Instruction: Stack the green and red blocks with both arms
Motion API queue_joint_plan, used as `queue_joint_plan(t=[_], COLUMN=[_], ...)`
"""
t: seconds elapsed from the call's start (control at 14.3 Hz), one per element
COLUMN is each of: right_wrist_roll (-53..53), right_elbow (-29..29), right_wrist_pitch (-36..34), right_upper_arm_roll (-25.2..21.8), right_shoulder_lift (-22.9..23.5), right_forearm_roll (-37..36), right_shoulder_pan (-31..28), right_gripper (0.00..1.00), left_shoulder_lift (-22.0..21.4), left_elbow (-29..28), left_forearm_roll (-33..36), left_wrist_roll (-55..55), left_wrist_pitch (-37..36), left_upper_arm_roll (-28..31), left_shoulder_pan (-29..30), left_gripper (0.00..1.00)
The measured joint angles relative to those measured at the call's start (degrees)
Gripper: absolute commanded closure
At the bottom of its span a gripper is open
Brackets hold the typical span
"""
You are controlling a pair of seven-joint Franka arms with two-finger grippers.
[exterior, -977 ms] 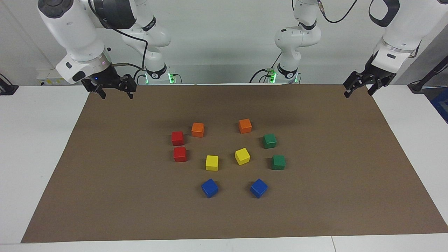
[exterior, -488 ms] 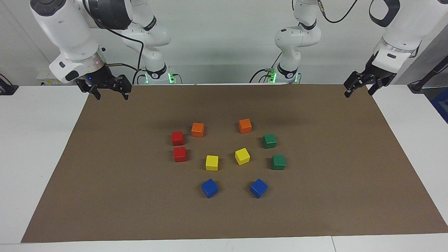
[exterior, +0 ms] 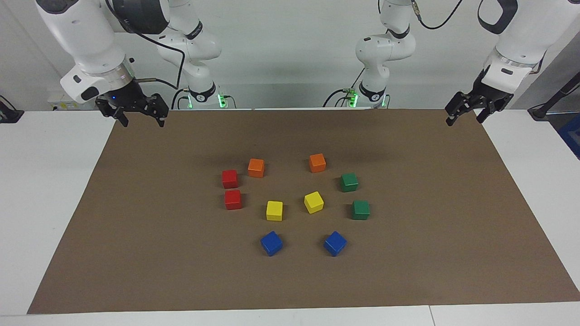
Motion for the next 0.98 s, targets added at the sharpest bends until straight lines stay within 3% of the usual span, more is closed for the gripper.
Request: queue_joint_plan(t=[0.49,0.98], right_wrist_roll=[0.0,-0.1], right_elbow=[-0.8,-1.7], right_wrist_pitch=[0.0,0.0], right_upper_arm_roll=[0.0,0.1], right_shoulder_lift=[-0.9,-0.7], right_forearm_roll=[0.0,0.0], right_shoulder_pan=[-0.1,0.9], right_gripper=[0.00,0.00], left_shoulder_lift=[-0.1,-0.4], left_elbow=[-2.2,-16.7], left_forearm_roll=[-0.4,-1.8], left_wrist_roll=[-2.7,-7.0], left_wrist_pitch=[3.8,19.3], left_upper_arm_roll=[-0.9,-1.2], left_shoulder_pan=[-3.9,-11.4], left_gripper=[0.00,0.00])
